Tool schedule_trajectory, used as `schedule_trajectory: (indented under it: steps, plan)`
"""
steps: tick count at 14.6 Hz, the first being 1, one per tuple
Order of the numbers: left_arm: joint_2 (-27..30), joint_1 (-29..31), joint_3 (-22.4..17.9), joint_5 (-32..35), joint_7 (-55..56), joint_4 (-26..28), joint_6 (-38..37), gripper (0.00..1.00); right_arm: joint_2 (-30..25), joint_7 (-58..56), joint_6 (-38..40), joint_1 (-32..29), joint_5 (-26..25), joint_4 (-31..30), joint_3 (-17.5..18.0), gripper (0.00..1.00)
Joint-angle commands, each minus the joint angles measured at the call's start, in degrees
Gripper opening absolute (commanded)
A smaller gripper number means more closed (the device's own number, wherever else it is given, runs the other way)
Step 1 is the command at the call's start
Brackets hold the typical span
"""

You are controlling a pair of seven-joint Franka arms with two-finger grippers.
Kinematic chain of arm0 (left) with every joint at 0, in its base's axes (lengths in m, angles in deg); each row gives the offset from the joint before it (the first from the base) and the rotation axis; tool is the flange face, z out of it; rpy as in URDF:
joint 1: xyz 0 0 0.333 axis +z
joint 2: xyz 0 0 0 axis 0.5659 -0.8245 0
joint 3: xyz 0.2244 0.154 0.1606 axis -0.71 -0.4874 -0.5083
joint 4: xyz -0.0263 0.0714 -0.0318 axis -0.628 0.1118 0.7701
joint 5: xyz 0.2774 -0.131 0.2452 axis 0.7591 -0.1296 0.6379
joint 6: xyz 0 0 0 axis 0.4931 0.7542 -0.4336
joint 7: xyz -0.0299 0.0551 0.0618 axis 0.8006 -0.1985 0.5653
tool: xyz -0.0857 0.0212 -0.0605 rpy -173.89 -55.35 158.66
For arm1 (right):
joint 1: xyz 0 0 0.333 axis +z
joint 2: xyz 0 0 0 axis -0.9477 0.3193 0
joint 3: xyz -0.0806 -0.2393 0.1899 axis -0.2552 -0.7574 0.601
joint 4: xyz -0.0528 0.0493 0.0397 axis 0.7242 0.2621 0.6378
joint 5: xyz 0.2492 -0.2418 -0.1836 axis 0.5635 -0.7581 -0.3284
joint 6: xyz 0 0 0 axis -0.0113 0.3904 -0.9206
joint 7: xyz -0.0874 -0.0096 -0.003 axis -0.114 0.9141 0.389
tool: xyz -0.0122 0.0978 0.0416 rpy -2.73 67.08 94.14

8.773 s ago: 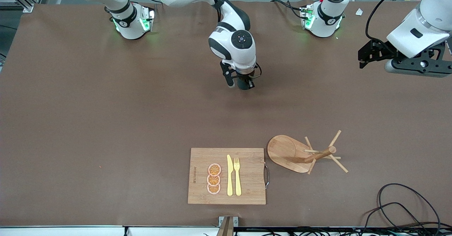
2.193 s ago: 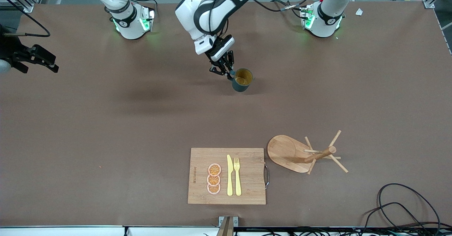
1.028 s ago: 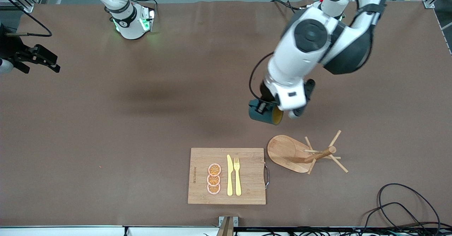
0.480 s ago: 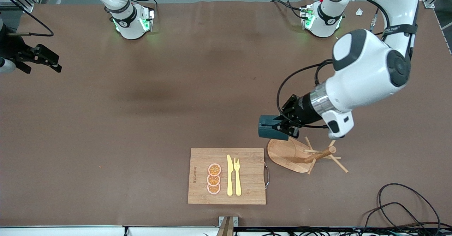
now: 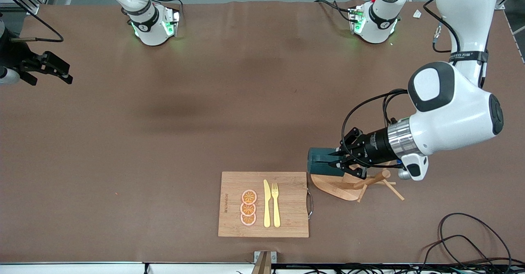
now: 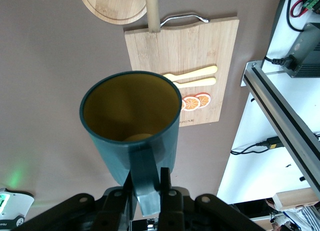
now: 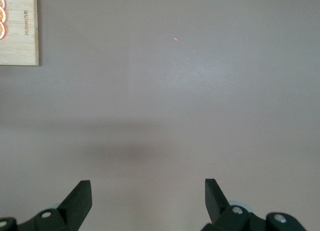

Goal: Pass cup and hang on rack
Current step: 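Lift the mug with the left gripper and carry it toward the rack, then hang the mug handle on a rack peg with the left gripper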

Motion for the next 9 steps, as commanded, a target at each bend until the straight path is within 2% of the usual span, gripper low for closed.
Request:
schedule_trajectory:
  steps: [1, 9]
  plan:
    - [-0.71, 0.85, 0.34, -1.46, -1.45, -0.34, 0.52, 0.0, 0.19, 0.02, 0.35, 0.35, 0.54, 0.66, -0.11, 1.0]
    - [-2.3, 6.12, 0.34, -6.03, -10.14, -0.16, 0.43, 0.0, 0.19, -0.06, 0.35, 0.44, 0.54, 0.75, -0.11, 1.0]
